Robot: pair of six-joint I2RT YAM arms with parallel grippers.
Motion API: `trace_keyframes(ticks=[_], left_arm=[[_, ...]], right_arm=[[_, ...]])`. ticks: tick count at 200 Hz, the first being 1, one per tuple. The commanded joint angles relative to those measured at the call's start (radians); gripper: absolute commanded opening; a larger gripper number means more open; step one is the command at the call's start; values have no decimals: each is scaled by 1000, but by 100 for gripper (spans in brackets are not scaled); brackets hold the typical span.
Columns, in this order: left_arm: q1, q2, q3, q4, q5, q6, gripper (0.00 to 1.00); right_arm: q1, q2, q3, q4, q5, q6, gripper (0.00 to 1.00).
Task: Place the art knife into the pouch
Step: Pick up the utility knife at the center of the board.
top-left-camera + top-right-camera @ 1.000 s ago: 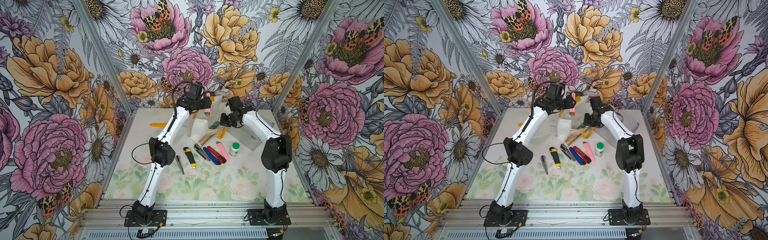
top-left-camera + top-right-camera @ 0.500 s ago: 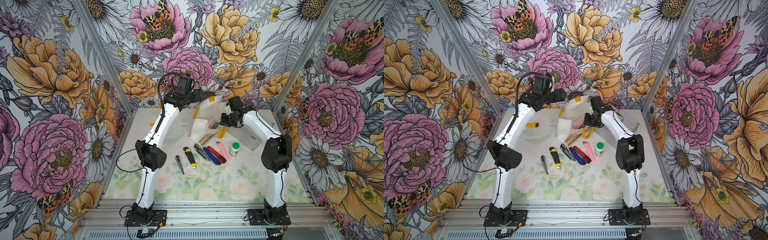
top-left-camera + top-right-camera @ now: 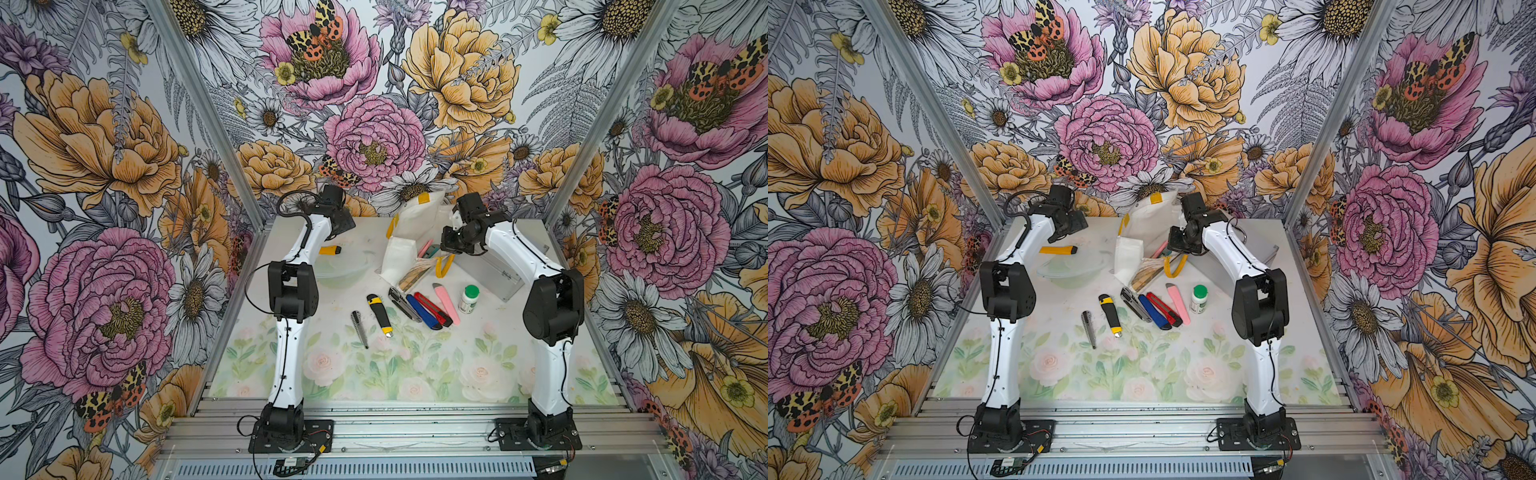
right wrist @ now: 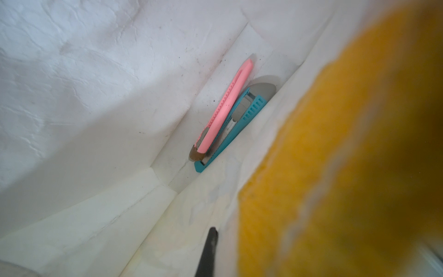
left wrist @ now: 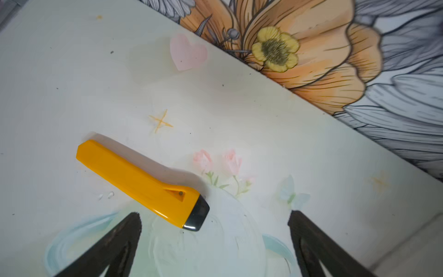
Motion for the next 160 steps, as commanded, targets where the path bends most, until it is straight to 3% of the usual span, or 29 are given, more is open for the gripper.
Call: trace_keyframes(ticks=[1,92,123,160], left_arm=[[24,26,80,2,26,-25,99],[119,170,148,3,200,-108,99],[111,131,56,2,238,-77,99],[76,8,-179,3,226,16,99]], right_arm=[[-10,-36,-29,-1,2,15,0],[-11,-21,-26,0,-10,23,0],[-12,-19,-23,-1,-10,23,0],[-12,-25,-29,-1,-5,22,0]])
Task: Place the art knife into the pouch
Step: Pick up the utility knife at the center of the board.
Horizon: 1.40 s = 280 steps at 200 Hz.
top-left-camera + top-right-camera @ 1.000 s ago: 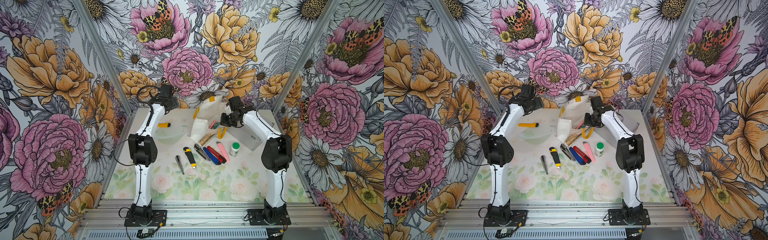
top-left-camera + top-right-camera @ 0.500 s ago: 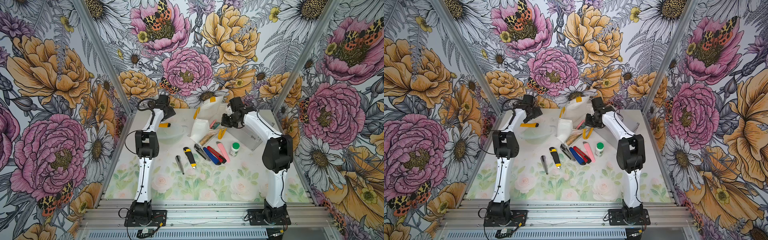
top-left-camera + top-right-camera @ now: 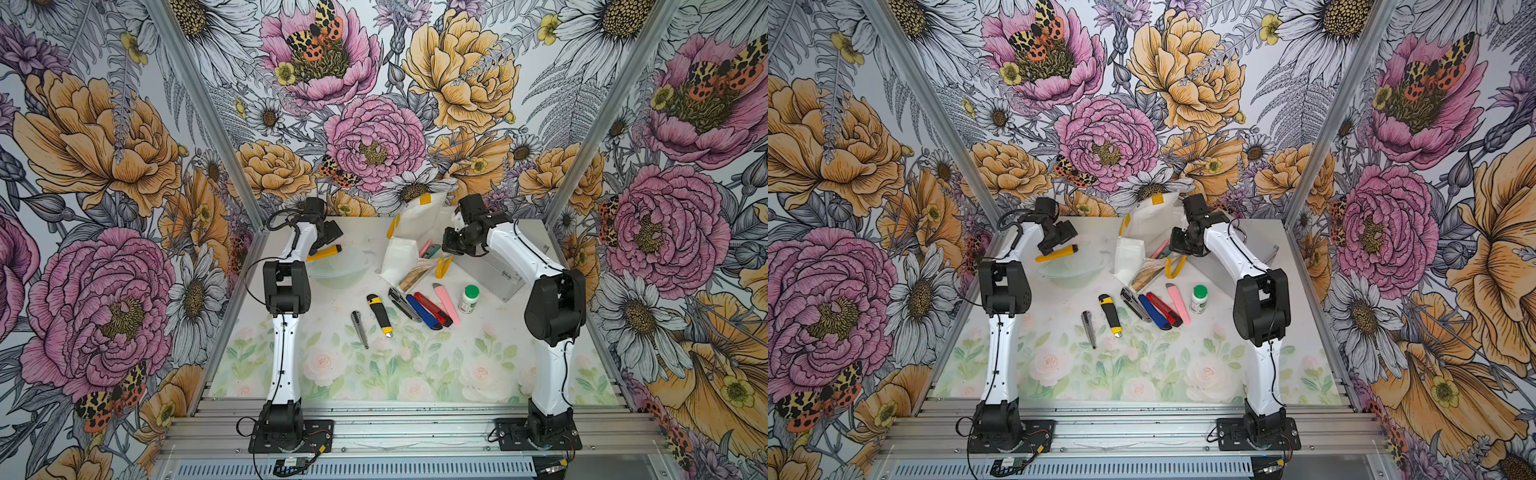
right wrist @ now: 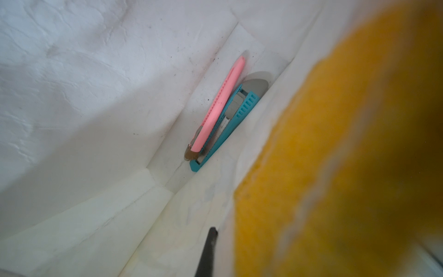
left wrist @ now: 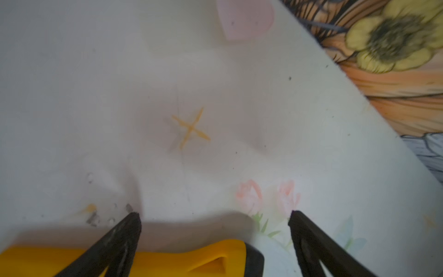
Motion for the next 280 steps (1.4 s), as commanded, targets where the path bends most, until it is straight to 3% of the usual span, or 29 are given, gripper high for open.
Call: trace_keyframes(ticks=[1,29,59,93,130,158,193,207,249,280], left_arm=[[-31,-89,-144,-50,34,65,99],[-54,-200,-357,-49,36,99,99],[-120,-285,-525,-46,-63,161,99],[-133,-271,-515,-46,-104,154,97],[-97,-185,-360,-89,-172,132,93],[-57,-105,-249,-125,-166,102,81],[-40,-63,-220,-143,-136,96,41],[-44,-83,-243,-142,-149,100,29],[-100,-252,-262,-140,-250,169,23],[-174,-401,-145,-138,-235,224,23]], right_arm=[[-6,-18,-8,-10,-5,5,0],[-5,-23,-13,-9,-2,1,0],[-5,-23,-17,-5,2,0,0],[-4,-19,-13,1,-14,6,0],[-5,-46,-34,3,2,3,0],[-4,-56,-50,5,12,7,0],[-6,-69,-66,7,25,8,0],[-8,-69,-68,8,26,8,0],[-7,-66,-61,11,15,10,0],[-7,-64,-58,15,7,10,0]])
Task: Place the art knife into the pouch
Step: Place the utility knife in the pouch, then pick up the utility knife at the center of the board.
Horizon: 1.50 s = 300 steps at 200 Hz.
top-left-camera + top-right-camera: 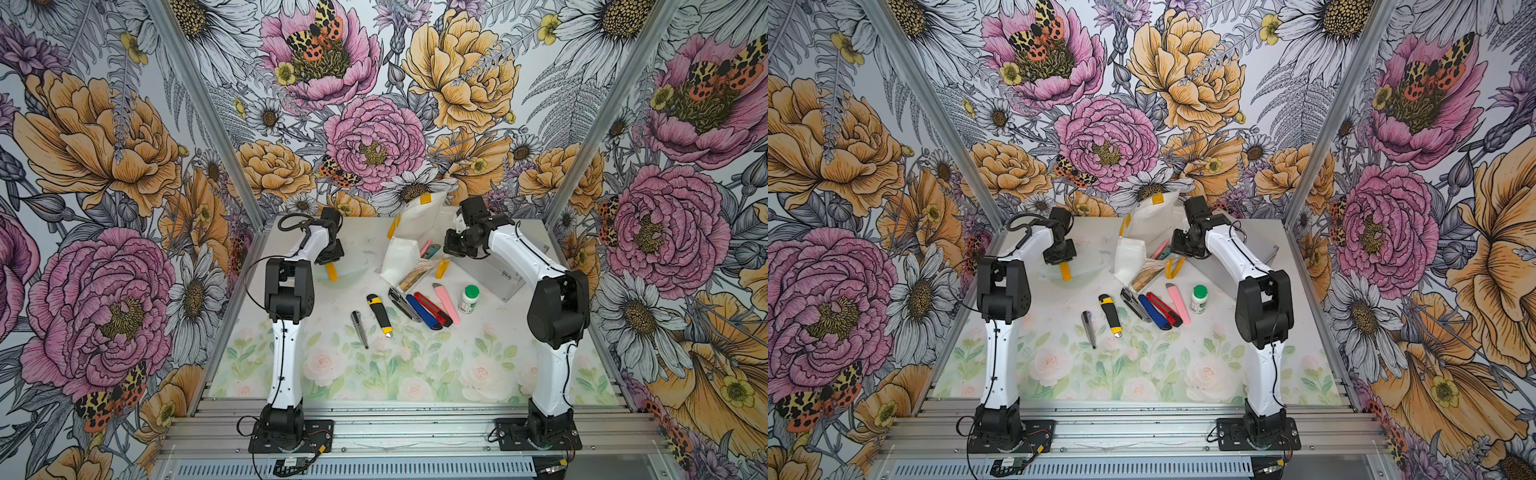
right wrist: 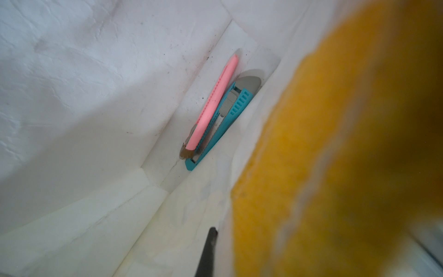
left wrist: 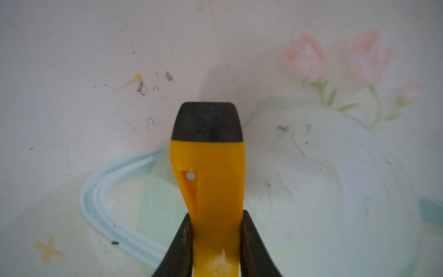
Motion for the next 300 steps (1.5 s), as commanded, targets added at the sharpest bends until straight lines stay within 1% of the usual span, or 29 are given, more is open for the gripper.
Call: trace_keyframes(ticks=[1,10,35,44,56,73,81,88,101,109,114,126,127,129,130,133,143,159,175,192,200,209,224,233,240,262,278,300], left_arm=[[-65,-190,117,8,-15,69,23],[-96,-211,184,8,2,89,23],[-196,-214,375,13,191,117,22],[-241,-196,437,17,234,129,22],[-302,-162,510,20,256,169,23],[-365,-107,576,25,247,221,23],[-378,-86,591,26,245,224,23],[-381,-72,589,34,267,212,24],[-382,-47,593,48,292,188,28],[-384,-32,600,59,313,182,33],[-386,-25,605,64,319,181,39],[-392,-10,624,69,307,183,64],[-392,-10,626,69,306,184,69],[-393,-9,629,69,304,183,71],[-393,-9,629,70,303,183,75],[-392,-10,632,69,299,182,79],[-389,-19,633,70,285,187,83],[-379,-55,607,70,228,221,85],[-361,-134,512,70,157,241,86],[-327,-251,355,82,133,240,87],[-311,-314,254,91,131,239,89],[-292,-384,131,104,135,237,93],[-268,-491,-75,105,132,225,94],[-263,-538,-216,105,109,191,94],[-262,-606,-325,105,109,156,94],[-278,-699,-623,105,119,36,93],[-301,-750,-775,108,83,-34,93],[-304,-775,-910,134,111,-92,92]], right_arm=[[-6,-33,-2,-14,-9,7,0],[-5,-32,-1,-13,-12,7,0],[-5,-33,-4,-11,-12,7,0],[-4,-33,-6,-10,-12,8,0],[-5,-32,-7,-8,-13,10,0],[-3,-32,-7,-7,-19,10,0],[-4,-33,-7,-7,-19,9,0],[-2,-36,-10,-8,-19,9,0],[-3,-40,-13,-7,-18,7,0],[-3,-42,-14,-7,-19,6,0],[-3,-43,-14,-7,-18,5,0],[-2,-43,-14,-7,-18,7,0],[-2,-44,-14,-7,-18,7,0],[-2,-45,-15,-8,-18,7,0],[-3,-45,-16,-7,-19,7,0],[-2,-44,-16,-7,-18,7,0],[-2,-47,-19,-7,-16,9,0],[-3,-51,-23,-6,-11,7,0],[-2,-48,-22,-6,-12,8,0],[-3,-43,-20,-4,-13,11,0],[-3,-39,-17,-4,-14,10,0],[-2,-34,-13,-2,-15,11,0],[-3,-24,-3,-1,-19,9,0],[-4,-17,5,-1,-25,9,0],[-2,-11,9,-1,-29,8,0],[-5,1,18,0,-41,7,0],[-4,6,20,-2,-49,6,0],[-6,13,17,-2,-61,2,0]])
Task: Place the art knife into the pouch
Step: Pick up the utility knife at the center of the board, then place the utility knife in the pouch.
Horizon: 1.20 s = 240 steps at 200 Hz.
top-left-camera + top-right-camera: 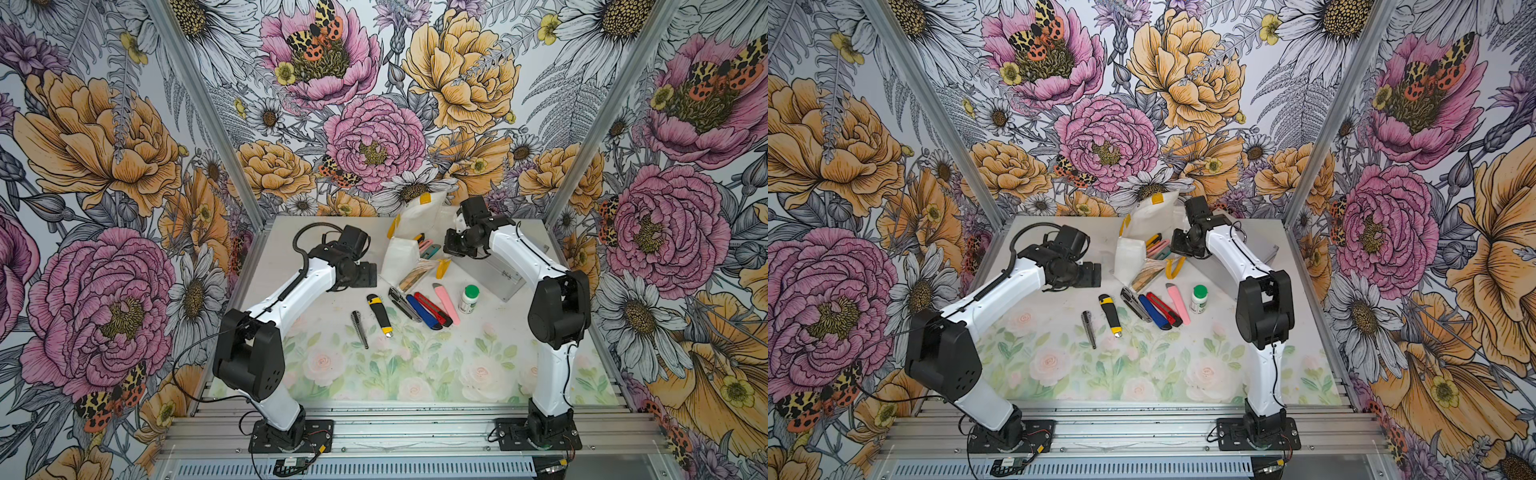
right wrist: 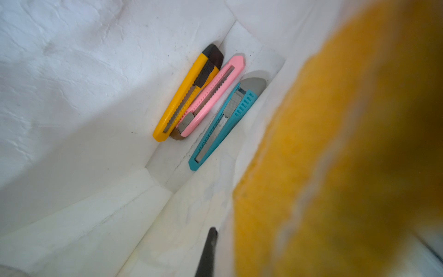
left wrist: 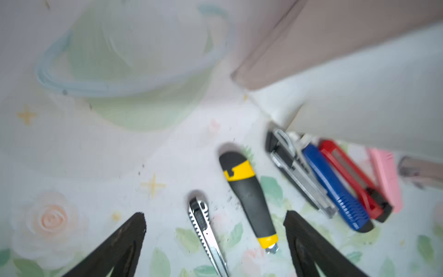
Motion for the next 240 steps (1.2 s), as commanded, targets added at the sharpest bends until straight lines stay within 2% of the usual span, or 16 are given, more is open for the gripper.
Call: trace_keyframes(ticks=[1,48,98,105,129,141,162,176,196,220,240], left_arm=[[-8,-47,-106,20,-5,-116,92],[-18,17,-219,111,60,-176,89],[-54,141,-192,127,55,-184,83],[-54,152,-191,127,55,-188,77],[-68,162,-172,126,47,-183,42],[-68,159,-160,122,40,-173,33],[-59,139,-115,86,13,-145,28],[-53,111,-54,36,-15,-122,26],[-54,65,103,-23,-14,-66,26],[-60,63,381,-65,-67,18,26],[-74,134,643,-60,-94,85,27]], right_arm=[[-5,18,28,-18,-36,-1,0],[-2,4,6,-17,-32,1,0],[0,-11,-10,-17,-14,2,0],[-1,-14,-14,-17,-10,2,0],[-2,-16,-19,-17,-7,0,0],[-1,-17,-19,-17,-6,0,0],[-1,-18,-19,-17,-5,0,0],[-2,-21,-19,-17,-6,-3,0],[-3,-20,-17,-18,-3,-3,0],[-3,-18,-13,-15,-4,3,0],[-1,-16,-10,-12,-11,5,0]])
